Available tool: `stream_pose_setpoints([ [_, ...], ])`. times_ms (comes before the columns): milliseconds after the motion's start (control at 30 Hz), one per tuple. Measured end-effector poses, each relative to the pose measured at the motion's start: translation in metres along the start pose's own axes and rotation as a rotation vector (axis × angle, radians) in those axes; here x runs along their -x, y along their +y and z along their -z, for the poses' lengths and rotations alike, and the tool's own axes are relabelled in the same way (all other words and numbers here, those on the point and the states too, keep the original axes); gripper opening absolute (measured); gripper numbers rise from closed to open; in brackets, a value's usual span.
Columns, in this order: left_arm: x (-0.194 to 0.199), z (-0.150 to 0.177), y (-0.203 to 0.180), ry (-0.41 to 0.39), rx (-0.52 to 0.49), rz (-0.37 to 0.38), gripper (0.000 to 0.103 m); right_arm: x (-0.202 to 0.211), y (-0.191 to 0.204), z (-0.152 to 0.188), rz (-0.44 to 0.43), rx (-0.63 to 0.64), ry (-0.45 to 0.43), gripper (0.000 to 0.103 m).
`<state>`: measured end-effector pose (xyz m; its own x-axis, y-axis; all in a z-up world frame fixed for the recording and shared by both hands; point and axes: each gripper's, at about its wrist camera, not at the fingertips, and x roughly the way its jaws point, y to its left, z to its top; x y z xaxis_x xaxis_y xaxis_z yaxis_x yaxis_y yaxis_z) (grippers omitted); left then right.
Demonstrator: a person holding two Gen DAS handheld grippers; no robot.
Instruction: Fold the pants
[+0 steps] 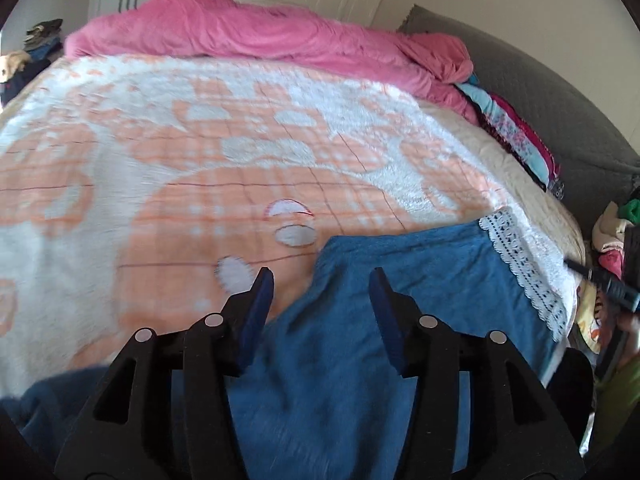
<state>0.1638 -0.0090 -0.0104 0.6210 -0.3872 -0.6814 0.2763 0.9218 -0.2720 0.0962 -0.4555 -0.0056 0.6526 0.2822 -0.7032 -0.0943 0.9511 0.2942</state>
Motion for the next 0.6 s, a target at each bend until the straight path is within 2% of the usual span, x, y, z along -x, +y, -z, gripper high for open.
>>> stream_pose_setpoints([
  [167, 0.055, 0.013, 0.018, -0.082, 0.060, -0.044, 0.048, 0.004, -0.011, 0.034, -0.106, -0.131, 0.088, 0.063],
  [267, 0.080, 0.040, 0.031, -0.070, 0.117, -0.062, 0.048, 0.001, -0.008, 0.037, -0.117, -0.134, 0.106, 0.063],
  [300, 0.084, 0.045, 0.033, -0.062, 0.118, -0.077, 0.049, -0.003, -0.007, 0.036, -0.140, -0.135, 0.122, 0.059],
  [333, 0.087, 0.053, 0.034, -0.054, 0.110, -0.130, 0.051, -0.010, -0.002, 0.035, -0.179, -0.127, 0.149, 0.048],
  [367, 0.087, 0.058, 0.035, -0.044, 0.097, -0.183, 0.056, -0.015, 0.004, 0.035, -0.187, -0.108, 0.167, 0.040],
  [433, 0.084, 0.067, 0.040, -0.008, 0.103, -0.241, 0.057, -0.026, 0.022, 0.037, -0.147, -0.022, 0.206, 0.026],
  [500, 0.083, 0.075, 0.046, 0.013, 0.119, -0.252, 0.057, -0.022, 0.032, 0.036, -0.108, 0.027, 0.187, 0.023],
  [600, 0.083, 0.083, 0.049, 0.019, 0.121, -0.256, 0.057, -0.007, 0.035, 0.037, 0.023, 0.100, 0.170, 0.023],
])
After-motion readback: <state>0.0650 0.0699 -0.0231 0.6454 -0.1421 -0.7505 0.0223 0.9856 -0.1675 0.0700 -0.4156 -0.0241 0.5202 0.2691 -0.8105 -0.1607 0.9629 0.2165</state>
